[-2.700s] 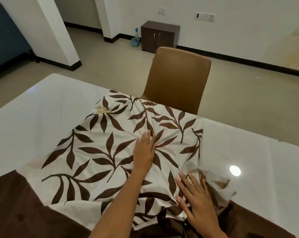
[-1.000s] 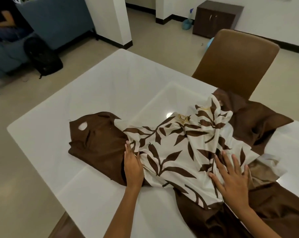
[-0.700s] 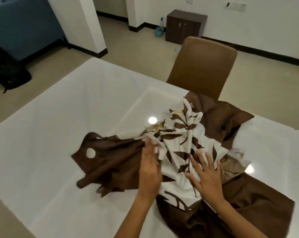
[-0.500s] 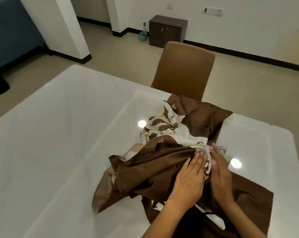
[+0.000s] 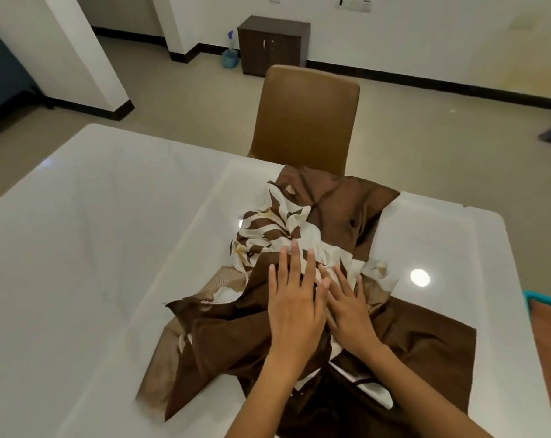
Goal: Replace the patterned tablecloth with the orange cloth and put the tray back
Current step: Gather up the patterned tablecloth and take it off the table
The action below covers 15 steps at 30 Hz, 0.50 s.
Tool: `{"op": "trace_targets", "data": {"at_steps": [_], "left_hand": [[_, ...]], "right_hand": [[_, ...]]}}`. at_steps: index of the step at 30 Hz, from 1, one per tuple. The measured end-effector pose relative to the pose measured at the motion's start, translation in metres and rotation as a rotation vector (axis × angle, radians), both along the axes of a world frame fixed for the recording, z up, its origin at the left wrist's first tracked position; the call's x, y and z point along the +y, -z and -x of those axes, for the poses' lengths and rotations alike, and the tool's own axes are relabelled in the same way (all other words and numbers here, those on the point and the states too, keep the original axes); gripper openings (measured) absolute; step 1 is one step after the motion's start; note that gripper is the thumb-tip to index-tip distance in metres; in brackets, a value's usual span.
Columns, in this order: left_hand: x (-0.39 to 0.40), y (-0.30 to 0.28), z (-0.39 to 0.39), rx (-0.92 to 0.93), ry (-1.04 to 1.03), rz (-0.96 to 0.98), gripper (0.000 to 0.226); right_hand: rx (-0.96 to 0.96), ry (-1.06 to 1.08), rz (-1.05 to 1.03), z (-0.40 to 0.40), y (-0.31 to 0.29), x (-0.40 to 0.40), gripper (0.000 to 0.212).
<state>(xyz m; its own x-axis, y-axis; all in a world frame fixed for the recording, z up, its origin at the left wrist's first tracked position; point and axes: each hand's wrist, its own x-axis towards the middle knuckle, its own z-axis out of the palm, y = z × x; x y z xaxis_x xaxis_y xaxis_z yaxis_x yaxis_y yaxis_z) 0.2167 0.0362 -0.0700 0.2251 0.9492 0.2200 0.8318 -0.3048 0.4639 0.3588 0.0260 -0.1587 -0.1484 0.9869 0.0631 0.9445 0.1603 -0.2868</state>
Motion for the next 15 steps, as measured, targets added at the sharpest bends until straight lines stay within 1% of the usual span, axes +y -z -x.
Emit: {"op": "trace_targets", "data": {"at_steps": [2, 4, 7, 9, 11, 12, 13, 15], "left_hand": [[0.013, 0.034, -0.011, 0.110, 0.016, 0.127, 0.053], [0.015, 0.066, -0.016, 0.170, 0.011, 0.183, 0.049], [0.014, 0.088, -0.018, 0.174, -0.011, 0.167, 0.048], [0.013, 0.090, -0.020, 0.198, -0.015, 0.145, 0.048], [0.012, 0.090, -0.020, 0.218, -0.024, 0.143, 0.048], [0.012, 0.090, -0.020, 0.221, -0.025, 0.146, 0.048], [0.013, 0.089, -0.020, 0.221, -0.024, 0.150, 0.048], [0.014, 0.089, -0.021, 0.214, -0.017, 0.147, 0.048]], "right_hand": [[0.021, 0.028, -0.025, 0.000, -0.001, -0.004, 0.054], [0.080, 0.094, -0.091, -0.004, -0.002, -0.010, 0.052], [0.085, 0.162, -0.272, -0.018, -0.011, -0.010, 0.045], [0.068, 0.201, -0.341, -0.024, -0.021, 0.008, 0.040], [0.047, 0.275, -0.337, -0.026, -0.029, 0.042, 0.038], [0.050, 0.319, -0.308, -0.026, -0.032, 0.064, 0.041], [0.064, 0.365, -0.260, -0.026, -0.035, 0.088, 0.048], [0.084, 0.425, -0.102, -0.024, -0.036, 0.133, 0.068]]}}
